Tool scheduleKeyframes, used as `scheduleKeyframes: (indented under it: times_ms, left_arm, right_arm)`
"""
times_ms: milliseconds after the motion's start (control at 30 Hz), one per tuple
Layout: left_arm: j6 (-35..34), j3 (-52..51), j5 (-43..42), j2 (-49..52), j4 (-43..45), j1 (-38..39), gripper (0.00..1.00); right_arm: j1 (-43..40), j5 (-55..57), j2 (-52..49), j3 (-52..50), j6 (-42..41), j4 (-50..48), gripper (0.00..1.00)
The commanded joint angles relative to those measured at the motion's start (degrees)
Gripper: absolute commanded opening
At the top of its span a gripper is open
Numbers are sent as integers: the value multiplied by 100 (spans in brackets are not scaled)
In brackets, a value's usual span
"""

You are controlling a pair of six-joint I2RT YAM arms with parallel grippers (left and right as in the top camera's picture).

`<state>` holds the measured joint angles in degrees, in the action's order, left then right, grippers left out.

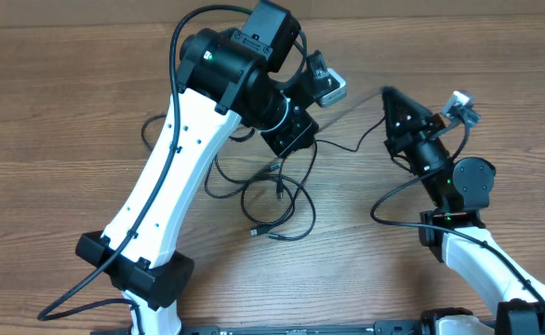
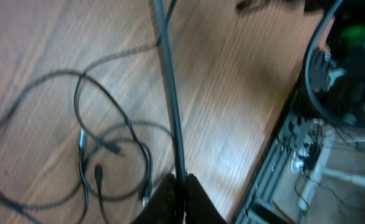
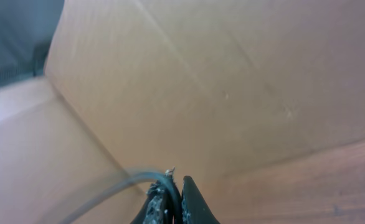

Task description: Untangle cables

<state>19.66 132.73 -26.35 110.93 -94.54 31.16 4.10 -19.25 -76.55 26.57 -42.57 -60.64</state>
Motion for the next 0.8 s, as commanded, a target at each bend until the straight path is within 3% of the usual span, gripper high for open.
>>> scheduleKeyframes:
  times_ms: [0, 67, 100, 233, 267, 500, 767]
  left_arm:
    - [-37, 11, -4, 44, -81, 0, 18]
    - [-37, 11, -4, 46, -74, 0, 47]
    - [-37, 11, -2, 46, -76, 0, 66]
    - [-39, 11, 120, 46, -81, 0, 86]
    - [-39, 11, 205, 46, -79, 0, 96]
    - [-44, 11, 420, 46, -92, -7, 100]
    - [-42, 11, 431, 46, -105, -7, 99]
  right_arm:
    - [-96, 741, 2, 15, -492, -181, 4]
    - [-96, 774, 2, 15, -688, -192, 4]
    - [-98, 793, 2, 15, -695, -192, 4]
    - [-98, 1019, 2, 20, -695, -190, 4]
    - [-98, 1113, 2, 31, -693, -190, 4]
    - [-111, 1556, 2, 229, -170, -186, 4]
    - [-133, 1556, 2, 734, -476, -190, 4]
